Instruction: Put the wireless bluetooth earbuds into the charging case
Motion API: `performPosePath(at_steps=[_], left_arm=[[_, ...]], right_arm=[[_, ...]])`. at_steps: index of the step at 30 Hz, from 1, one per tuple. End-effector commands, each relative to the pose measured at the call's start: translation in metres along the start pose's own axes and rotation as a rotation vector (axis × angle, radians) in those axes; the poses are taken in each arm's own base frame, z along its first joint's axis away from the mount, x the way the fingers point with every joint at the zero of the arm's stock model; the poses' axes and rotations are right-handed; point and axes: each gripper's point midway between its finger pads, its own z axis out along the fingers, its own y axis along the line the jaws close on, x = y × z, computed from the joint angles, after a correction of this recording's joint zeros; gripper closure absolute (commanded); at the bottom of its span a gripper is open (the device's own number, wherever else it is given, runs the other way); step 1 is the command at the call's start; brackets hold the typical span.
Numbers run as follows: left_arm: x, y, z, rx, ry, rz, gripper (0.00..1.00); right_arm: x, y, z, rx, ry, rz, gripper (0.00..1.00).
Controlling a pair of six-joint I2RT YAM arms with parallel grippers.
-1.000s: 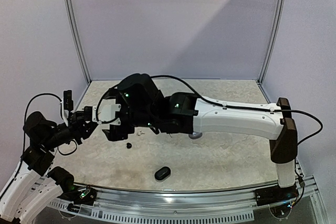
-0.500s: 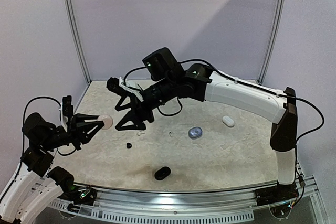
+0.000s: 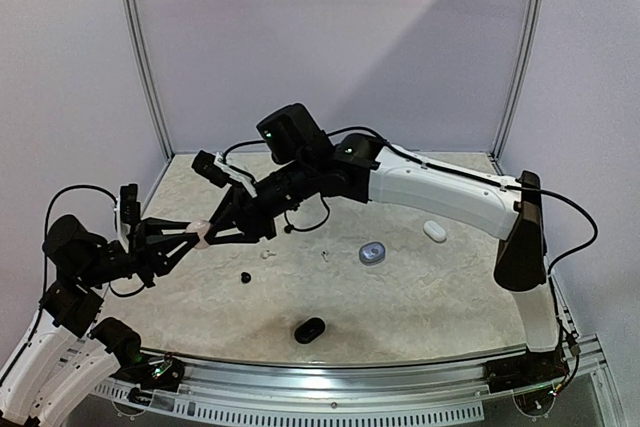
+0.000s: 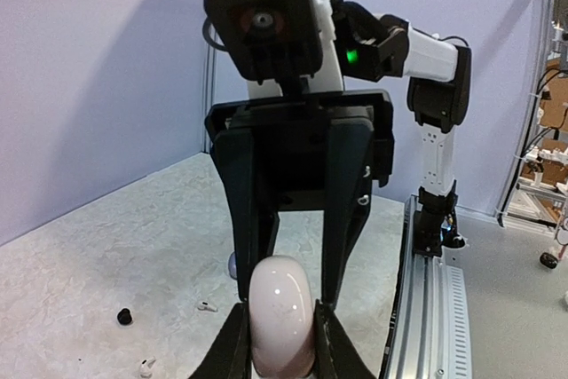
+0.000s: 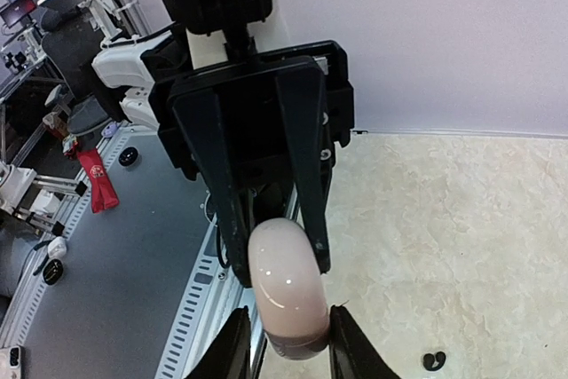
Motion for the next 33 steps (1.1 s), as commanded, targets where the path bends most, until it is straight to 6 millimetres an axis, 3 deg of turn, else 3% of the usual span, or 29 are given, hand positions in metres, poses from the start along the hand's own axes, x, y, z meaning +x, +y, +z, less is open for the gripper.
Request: performPosePath(at_steps=[1,3,5,8,11,13,17,20,22,28,33], left_arm=[[0.005,0.0,0.001,0.005,0.003,-0.009,1.0],[0.006,0.0,0.0,0.006,0.005,-0.012,1.0],[0.006,0.001,0.0,0.003,0.005,-0.022,1.0],[0.005,0.01,0.0,-0.05,-0.006,-0.059,0.98],[0.002,0.017,-0.001,-0.085,-0.041,-0.115,0.51],[-0.001,0.018,-0.001,-0.082,-0.064,-0.152,0.4],[0.008,0.021,0.0,-0.091,-0.041,-0.161,0.39],[0.007,0.022,0.0,-0.094,-0.046,-0.173,0.45],[0.009,0.021,0.0,-0.092,-0.044,-0.182,0.52],[0.009,0.019,0.0,-0.074,-0.041,-0.191,0.58],[0.009,0.015,0.001,-0.049,-0.044,-0.193,0.53]], right_arm=[[-0.007,0.0,0.002,-0.027,-0.026,0.007,0.73],[-0.007,0.003,0.003,-0.045,-0.028,0.005,0.81],[-0.009,0.006,0.002,-0.063,-0.035,0.006,0.97],[-0.009,0.002,-0.002,-0.062,-0.037,0.028,1.0],[-0.008,-0.01,-0.01,-0.012,-0.047,0.059,1.0],[-0.019,-0.008,-0.022,0.018,-0.104,0.045,1.0],[-0.047,0.001,-0.039,0.032,-0.214,0.04,1.0],[-0.055,-0.001,-0.043,0.051,-0.279,0.043,1.0],[-0.055,-0.002,-0.045,0.058,-0.307,0.054,1.0],[-0.05,-0.007,-0.037,0.033,-0.335,0.086,1.0],[-0.05,-0.008,-0.031,0.016,-0.345,0.094,1.0]])
